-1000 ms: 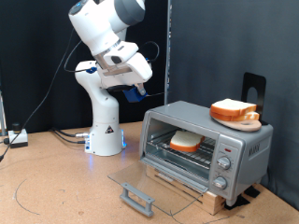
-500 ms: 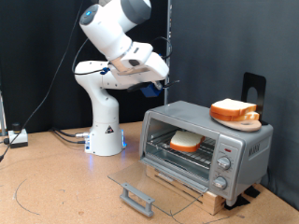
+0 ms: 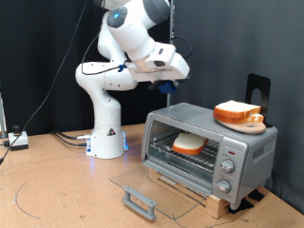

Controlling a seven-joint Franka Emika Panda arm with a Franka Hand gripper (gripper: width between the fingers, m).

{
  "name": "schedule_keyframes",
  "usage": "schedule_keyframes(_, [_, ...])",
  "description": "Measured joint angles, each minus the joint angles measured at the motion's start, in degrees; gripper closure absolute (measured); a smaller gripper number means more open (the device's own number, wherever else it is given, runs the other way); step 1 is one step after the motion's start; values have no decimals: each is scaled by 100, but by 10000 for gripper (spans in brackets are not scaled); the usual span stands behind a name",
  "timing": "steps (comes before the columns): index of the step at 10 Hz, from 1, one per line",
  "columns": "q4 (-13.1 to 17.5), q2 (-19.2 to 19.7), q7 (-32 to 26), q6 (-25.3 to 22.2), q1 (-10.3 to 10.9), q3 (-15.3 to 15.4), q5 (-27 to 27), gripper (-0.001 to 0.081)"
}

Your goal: Make a piece of toast with the oven

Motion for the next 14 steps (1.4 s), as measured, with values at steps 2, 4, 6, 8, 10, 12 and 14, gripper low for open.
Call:
schedule_keyframes(2, [-246,-289,348,72,111,367,253,383])
schedule_keyframes(4, [-485,-527,493,268,185,674,450,383])
schedule_keyframes(6, [-708,-669,627,578,193,951,621,383])
schedule_keyframes(8, [-886,-684,632,858,198,1185,889,383])
schedule_keyframes(10, [-1002,-684,594,997,221,1398,1230,383])
schedule_keyframes(12, [-1012,-684,548,1004,275,1507,1417,292])
schedule_keyframes(14, [-1006,-694,479,988,312,1487,1529,23])
